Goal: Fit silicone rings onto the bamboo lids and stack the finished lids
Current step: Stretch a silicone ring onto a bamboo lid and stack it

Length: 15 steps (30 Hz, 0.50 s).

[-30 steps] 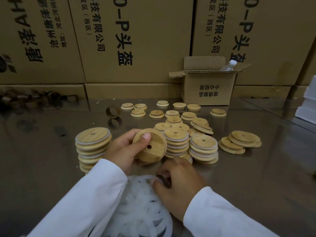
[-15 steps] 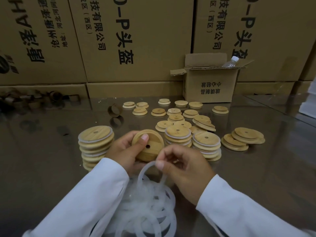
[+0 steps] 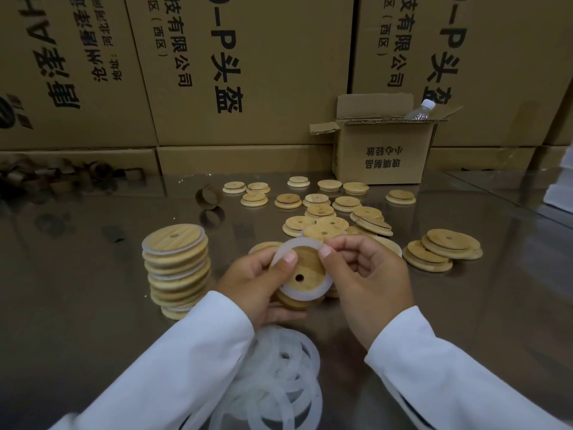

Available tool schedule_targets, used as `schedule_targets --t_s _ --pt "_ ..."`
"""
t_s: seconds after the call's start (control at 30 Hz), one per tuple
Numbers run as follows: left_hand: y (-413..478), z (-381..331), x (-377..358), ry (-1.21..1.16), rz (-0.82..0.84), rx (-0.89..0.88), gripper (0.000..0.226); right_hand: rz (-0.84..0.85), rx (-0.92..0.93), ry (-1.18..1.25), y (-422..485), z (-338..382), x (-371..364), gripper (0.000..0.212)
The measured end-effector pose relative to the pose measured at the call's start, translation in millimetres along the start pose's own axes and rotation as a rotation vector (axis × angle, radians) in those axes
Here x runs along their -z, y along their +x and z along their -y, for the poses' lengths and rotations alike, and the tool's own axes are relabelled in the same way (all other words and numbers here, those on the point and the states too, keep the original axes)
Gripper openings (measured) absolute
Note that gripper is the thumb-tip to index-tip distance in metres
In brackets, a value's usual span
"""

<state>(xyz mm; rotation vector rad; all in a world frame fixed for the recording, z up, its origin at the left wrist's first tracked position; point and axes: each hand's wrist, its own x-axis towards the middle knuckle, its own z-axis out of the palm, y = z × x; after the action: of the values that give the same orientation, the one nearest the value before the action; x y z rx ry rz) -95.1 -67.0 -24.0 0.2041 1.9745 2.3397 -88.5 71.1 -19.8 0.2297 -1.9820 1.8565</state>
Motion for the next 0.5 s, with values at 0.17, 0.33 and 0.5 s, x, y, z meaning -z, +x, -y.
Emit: schedule_targets --t_s 0.17,0.33,0.5 --pt "0.5 1.8 -0.4 0.006 0.025 0.005 0.021 0.056 -0.034 -0.054 0.7 -0.6 2.6 0.013" --pt "-1.0 -0.6 1.5 0.03 -0.016 -0.063 0.03 0.051 -0.071 -0.018 1.2 0.9 2.8 0.014" --pt "-2.2 -2.2 1.2 0.034 0.0 -0.072 0.032 0.037 -0.129 0.036 3.2 2.2 4.3 0.013"
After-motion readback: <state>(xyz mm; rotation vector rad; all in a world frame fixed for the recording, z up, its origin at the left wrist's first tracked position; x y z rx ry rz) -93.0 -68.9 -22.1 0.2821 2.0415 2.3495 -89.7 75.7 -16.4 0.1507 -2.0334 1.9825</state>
